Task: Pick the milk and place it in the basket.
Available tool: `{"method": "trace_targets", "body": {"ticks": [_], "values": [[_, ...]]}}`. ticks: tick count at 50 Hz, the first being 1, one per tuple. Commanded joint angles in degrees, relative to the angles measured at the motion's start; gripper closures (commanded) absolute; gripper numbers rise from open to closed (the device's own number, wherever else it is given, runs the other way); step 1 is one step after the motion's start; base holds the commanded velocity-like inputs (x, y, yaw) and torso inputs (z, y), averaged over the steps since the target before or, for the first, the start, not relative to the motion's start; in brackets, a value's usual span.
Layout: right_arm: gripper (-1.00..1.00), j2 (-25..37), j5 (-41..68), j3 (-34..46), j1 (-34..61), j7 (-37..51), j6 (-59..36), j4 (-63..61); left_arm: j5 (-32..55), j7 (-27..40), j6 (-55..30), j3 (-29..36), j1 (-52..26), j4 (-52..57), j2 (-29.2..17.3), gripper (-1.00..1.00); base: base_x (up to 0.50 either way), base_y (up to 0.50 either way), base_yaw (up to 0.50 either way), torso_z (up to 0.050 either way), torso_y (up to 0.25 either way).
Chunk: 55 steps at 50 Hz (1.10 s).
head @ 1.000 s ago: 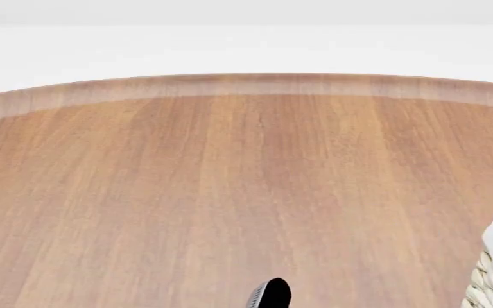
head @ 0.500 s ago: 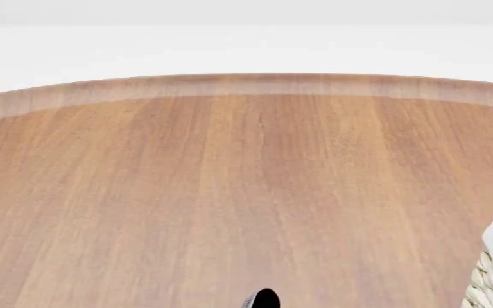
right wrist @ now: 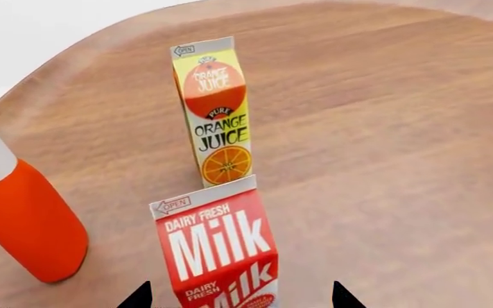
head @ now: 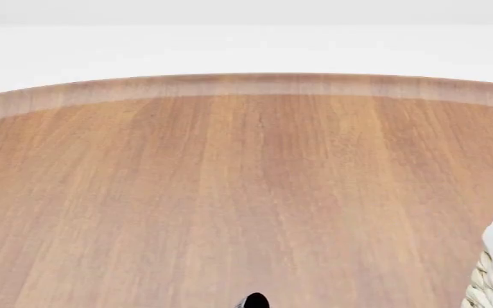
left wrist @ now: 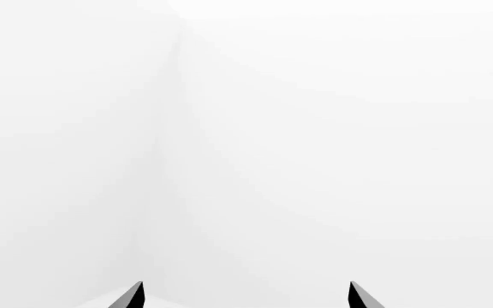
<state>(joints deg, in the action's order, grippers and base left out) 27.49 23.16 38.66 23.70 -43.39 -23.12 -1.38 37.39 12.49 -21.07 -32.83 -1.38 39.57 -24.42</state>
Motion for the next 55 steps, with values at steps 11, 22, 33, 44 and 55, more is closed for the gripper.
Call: {"method": "trace_targets", "body": {"ticks": [11,22,33,44,55], "values": [[-1.0,-7.03,-3.99,2.92,5.18,-7.09,5.86,14.35,-1.55,-0.96,1.37,-1.4,0.52,-0.34,0.83,-1.0,0.0,0.0,0.0,0.0,0.0],[-1.0,-10.04,-4.96,5.05,6.94,-10.01,8.73,21.12,-1.47,-0.94,1.62,-1.63,0.71,-0.43,0.74,-1.0,0.0,0.0,0.0,0.0,0.0],[-1.0,-14.17,-5.5,6.4,8.45,-13.47,14.04,32.9,-1.41,-0.83,1.75,-1.6,0.73,-0.48,0.64,-1.0,0.0,0.0,0.0,0.0,0.0],[-1.0,-18.33,-6.36,7.22,9.85,-15.88,20.31,46.11,-1.56,-0.77,1.92,-1.35,0.73,-0.61,0.58,-1.0,0.0,0.0,0.0,0.0,0.0],[1.0,-19.11,-6.46,6.33,9.64,-14.58,25.45,49.84,-1.54,-0.67,1.92,-0.97,0.83,-0.43,0.55,-1.0,0.0,0.0,0.0,0.0,0.0]]}}
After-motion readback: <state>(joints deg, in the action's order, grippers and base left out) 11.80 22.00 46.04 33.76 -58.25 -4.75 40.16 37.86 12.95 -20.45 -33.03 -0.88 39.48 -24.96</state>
